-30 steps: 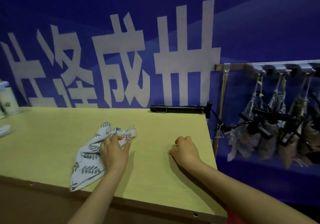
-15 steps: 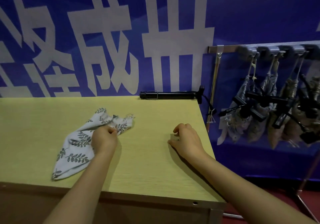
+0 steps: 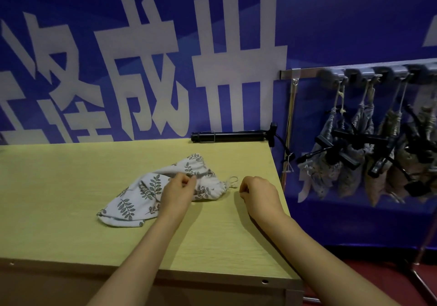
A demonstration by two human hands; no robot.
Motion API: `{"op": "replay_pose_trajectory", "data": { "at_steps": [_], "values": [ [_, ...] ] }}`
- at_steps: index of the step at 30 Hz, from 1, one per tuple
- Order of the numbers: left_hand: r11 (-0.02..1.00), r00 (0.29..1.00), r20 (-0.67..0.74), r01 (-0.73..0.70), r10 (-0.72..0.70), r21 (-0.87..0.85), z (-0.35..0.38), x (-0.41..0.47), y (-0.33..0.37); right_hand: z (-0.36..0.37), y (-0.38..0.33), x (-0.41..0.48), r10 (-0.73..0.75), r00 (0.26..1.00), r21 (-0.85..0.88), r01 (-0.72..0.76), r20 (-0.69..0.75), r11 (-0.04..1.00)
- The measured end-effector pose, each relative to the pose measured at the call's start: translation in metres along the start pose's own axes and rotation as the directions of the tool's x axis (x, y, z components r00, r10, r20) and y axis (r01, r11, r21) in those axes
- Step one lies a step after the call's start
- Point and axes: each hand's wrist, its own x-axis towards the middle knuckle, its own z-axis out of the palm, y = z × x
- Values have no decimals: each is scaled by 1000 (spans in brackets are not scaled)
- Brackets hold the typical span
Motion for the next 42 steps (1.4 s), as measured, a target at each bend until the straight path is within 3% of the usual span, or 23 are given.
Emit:
{"op": "replay_pose_trajectory", "data": {
  "at_steps": [4, 6, 10, 12, 13, 14, 16, 18, 19, 21, 24, 26, 28, 30, 32, 34, 36, 38, 39, 42],
  "values": [
    [894, 972, -27, -205, 235, 399, 22, -1, 14, 0, 2, 2, 15, 1000, 88, -12, -27, 996],
    [841, 943, -20, -286, 332, 458, 33, -1, 23, -1, 2, 1, 4, 1000, 88, -2, -19, 996],
    [733, 953, 93, -281, 287, 620, 48, 2, 28, -1, 1, 0, -5, 1000, 42, 6, -28, 999],
    [875, 971, 20, -222, 237, 430, 45, 4, 30, -2, 1, -1, 21, 999, 32, -20, -25, 999],
    [967, 988, -13, -145, 151, 208, 43, 4, 32, -2, 1, -1, 36, 999, 20, -36, 5, 999],
    [998, 999, -7, -36, 36, -58, 40, 5, 32, -2, 2, -1, 45, 998, 2, -45, 49, 999],
    [833, 986, 62, 167, -158, -527, 35, 13, 28, -2, 4, -1, 36, 995, -16, -35, 90, 999],
    [567, 956, 133, 263, -261, -781, 32, 20, 25, -2, 6, 0, 22, 997, -1, -22, 76, 1000],
    [476, 949, 158, 276, -274, -835, 31, 21, 25, -2, 8, 0, 24, 998, 4, -24, 63, 1000],
    [442, 951, 200, 289, -237, -849, 31, 19, 28, -1, 10, 2, 34, 998, -1, -33, 43, 999],
    [575, 957, 235, 291, -173, -764, 39, 13, 37, 2, 11, 3, 37, 999, 16, -37, 20, 999],
    [667, 959, 196, 285, -207, -689, 48, 10, 43, 1, 9, 5, 39, 999, 167, -38, -7, 985],
    [736, 961, 154, 276, -231, -618, 52, 6, 51, -3, 3, 8, 92, 995, 486, -91, 22, 869],
    [805, 970, 144, 242, -195, -542, 54, 2, 56, -10, -3, 13, 166, 975, 775, -219, 149, 593],
    [870, 984, 126, 172, -127, -462, 49, -3, 59, -13, -9, 22, 212, 950, 894, -292, 230, 341],
    [905, 990, 118, 118, -76, -408, 39, -6, 61, -15, -17, 33, 270, 934, 955, -273, 234, 117],
    [921, 999, 34, 25, -13, -389, 28, -11, 67, -11, -29, 43, 323, 915, 966, -258, 242, 8],
    [917, 999, -30, -30, 20, -399, 21, -14, 71, 2, -41, 47, 332, 907, 955, -292, 261, 48],
    [914, 998, -55, -47, 26, -403, 17, -16, 71, 11, -46, 47, 324, 912, 940, -309, 250, 145],
    [877, 990, -133, -14, -57, -480, 5, -17, 71, 33, -52, 39, 214, 971, 765, -218, 107, 606]
  ]
}}
